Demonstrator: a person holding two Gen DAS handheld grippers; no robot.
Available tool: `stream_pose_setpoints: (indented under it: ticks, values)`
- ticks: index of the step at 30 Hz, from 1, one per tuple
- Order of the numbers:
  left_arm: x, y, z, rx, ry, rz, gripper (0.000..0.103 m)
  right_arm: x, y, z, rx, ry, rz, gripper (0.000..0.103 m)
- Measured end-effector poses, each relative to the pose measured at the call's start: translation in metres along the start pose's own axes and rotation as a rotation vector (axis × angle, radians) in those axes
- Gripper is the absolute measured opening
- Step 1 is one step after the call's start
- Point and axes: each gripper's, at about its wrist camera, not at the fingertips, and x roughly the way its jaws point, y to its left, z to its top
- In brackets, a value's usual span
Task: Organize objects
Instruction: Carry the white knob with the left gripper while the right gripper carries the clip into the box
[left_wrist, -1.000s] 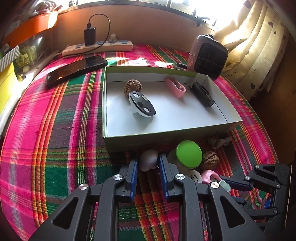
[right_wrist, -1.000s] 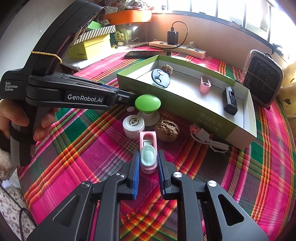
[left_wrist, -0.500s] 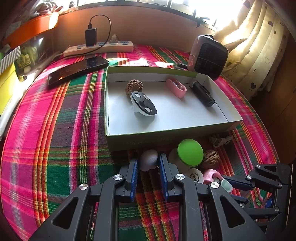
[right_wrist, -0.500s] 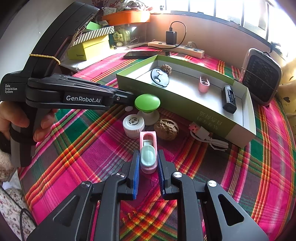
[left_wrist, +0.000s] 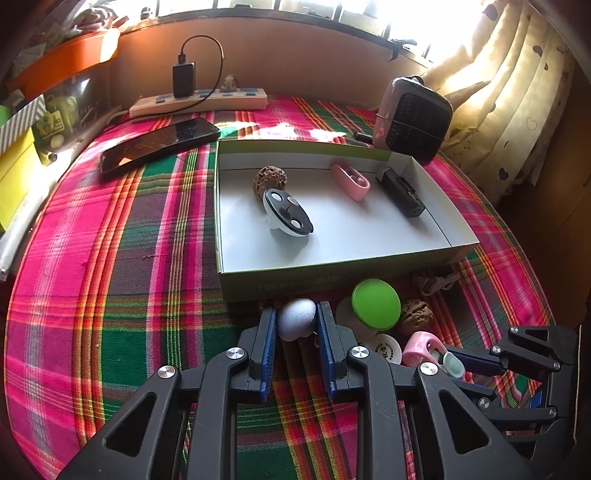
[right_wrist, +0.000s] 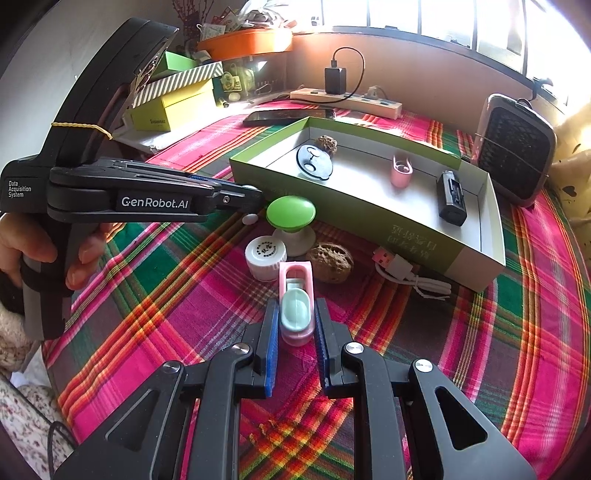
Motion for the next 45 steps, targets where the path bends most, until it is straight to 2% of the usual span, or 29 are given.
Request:
stream_pose_setpoints:
  ticks: [15, 25, 32, 45]
  values:
    - [-0.014, -0.002, 0.004, 0.002, -0.029, -0.013, 0.020, -0.019, -0.011, 0.007, 0.051, -0.053, 0.012, 0.018]
    - [-0.019, -0.003, 0.019, 0.001, -0.056, 0.000, 0.020, -0.027, -0.026, 0.030, 0.069, -0.103, -0.040, 0.018]
    - [-0.012, -0.002, 0.029, 0.003, -0.058, 0.020, 0.020, -0.017, -0.036, 0.056, 0.065, -0.107, -0.069, 0.018]
    - [0.000, 0.004, 0.042, -0.009, -0.059, 0.024, 0.020, 0.023, -0.061, 0.100, 0.140, -0.054, -0.056, 0.018]
